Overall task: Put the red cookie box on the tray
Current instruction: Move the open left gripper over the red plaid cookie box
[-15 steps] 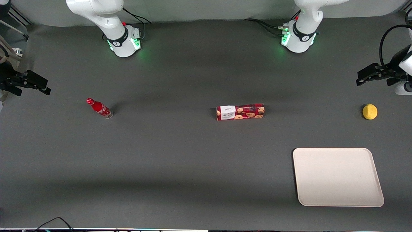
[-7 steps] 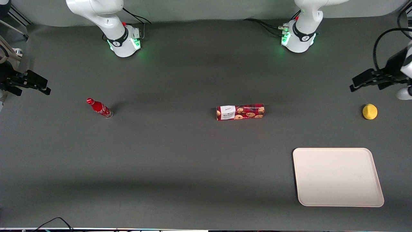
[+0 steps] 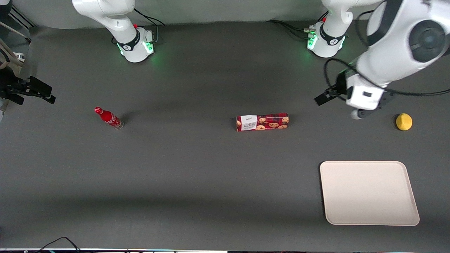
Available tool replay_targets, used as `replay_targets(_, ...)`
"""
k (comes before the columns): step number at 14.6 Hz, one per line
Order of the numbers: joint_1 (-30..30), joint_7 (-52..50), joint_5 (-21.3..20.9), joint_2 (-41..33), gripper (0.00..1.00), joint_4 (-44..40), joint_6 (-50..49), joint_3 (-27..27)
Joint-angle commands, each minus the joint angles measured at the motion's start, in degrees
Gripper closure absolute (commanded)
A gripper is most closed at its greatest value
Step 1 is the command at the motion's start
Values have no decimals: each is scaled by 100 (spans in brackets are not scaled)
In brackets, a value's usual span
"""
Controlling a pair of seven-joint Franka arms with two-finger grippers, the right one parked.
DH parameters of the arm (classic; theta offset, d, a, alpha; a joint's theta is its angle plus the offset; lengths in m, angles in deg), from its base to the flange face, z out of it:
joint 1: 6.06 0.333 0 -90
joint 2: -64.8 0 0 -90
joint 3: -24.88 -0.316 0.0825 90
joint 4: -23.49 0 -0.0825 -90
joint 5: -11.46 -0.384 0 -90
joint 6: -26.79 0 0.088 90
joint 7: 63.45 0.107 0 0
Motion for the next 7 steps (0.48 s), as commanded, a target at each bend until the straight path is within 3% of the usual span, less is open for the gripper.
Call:
replay_targets(1, -6, -2241, 89, 506, 0, 111, 736, 503)
replay_targets(5, -58, -4247, -560, 1164, 0, 560, 2229, 1031)
replay_targets(7, -172, -5161, -1243, 1665, 0, 560, 2705, 1145)
